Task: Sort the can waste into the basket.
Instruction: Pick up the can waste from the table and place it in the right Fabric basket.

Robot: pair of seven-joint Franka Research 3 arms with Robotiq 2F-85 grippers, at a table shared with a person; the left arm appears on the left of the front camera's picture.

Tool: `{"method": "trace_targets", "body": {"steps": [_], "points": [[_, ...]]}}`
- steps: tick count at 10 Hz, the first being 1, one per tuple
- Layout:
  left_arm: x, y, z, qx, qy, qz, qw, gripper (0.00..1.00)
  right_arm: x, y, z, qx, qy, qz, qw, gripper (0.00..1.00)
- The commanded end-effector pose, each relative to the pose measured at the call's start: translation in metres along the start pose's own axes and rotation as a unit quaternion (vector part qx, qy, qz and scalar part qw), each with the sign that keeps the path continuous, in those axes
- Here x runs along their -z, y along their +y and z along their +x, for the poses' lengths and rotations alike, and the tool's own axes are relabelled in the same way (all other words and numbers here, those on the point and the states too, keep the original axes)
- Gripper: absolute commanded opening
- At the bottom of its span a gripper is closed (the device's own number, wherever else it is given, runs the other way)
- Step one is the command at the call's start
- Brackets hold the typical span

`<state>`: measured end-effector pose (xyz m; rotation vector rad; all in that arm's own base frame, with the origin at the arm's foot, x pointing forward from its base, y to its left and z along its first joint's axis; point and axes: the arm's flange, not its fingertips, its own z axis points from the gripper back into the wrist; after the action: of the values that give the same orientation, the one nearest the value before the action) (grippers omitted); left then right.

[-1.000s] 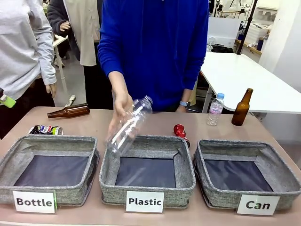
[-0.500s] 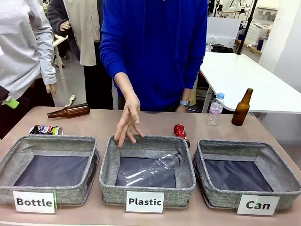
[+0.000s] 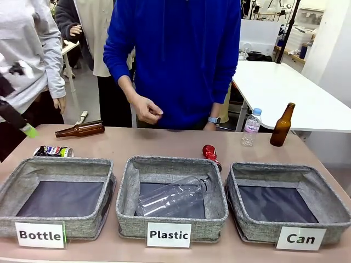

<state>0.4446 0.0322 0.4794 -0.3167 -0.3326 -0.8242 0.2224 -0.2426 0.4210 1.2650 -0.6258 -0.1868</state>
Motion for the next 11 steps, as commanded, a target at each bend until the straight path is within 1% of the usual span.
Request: {"method": "trace_targets", "body": {"steps": [1, 3, 5, 6, 7, 8, 9, 10, 11], "points": [[0.013, 0.040, 0.018, 0.078, 0.015, -0.029, 0.996, 1.00, -0.001, 0.000, 0.003, -0.014, -0.008, 0.010, 1.000, 1.00], [0.034, 0.058, 0.026, 0.094, 0.016, -0.040, 0.995, 1.00, -0.001, 0.000, 0.003, -0.014, -0.008, 0.010, 1.000, 1.00], [0.057, 0.084, 0.034, 0.162, 0.040, -0.064, 0.984, 1.00, -0.001, 0.000, 0.003, -0.014, -0.008, 0.010, 1.000, 1.00], [0.068, 0.094, 0.038, 0.198, 0.044, -0.062, 0.977, 1.00, -0.001, 0.000, 0.003, -0.014, -0.008, 0.010, 1.000, 1.00], [0.081, 0.099, 0.040, 0.237, 0.059, -0.061, 0.968, 1.00, -0.001, 0.000, 0.003, -0.014, -0.008, 0.010, 1.000, 1.00], [0.091, 0.100, 0.043, 0.259, 0.081, -0.021, 0.962, 1.00, -0.001, 0.000, 0.003, -0.014, -0.008, 0.010, 1.000, 1.00], [0.099, 0.095, 0.047, 0.286, 0.083, -0.013, 0.955, 1.00, -0.001, 0.000, 0.003, -0.014, -0.008, 0.010, 1.000, 1.00], [0.104, 0.087, 0.050, 0.311, 0.073, 0.009, 0.947, 1.00, -0.001, 0.000, 0.003, -0.014, -0.008, 0.010, 1.000, 1.00], [0.110, 0.079, 0.056, 0.315, 0.059, 0.034, 0.947, 1.00, -0.001, 0.000, 0.003, -0.014, -0.008, 0.010, 1.000, 1.00]]}}
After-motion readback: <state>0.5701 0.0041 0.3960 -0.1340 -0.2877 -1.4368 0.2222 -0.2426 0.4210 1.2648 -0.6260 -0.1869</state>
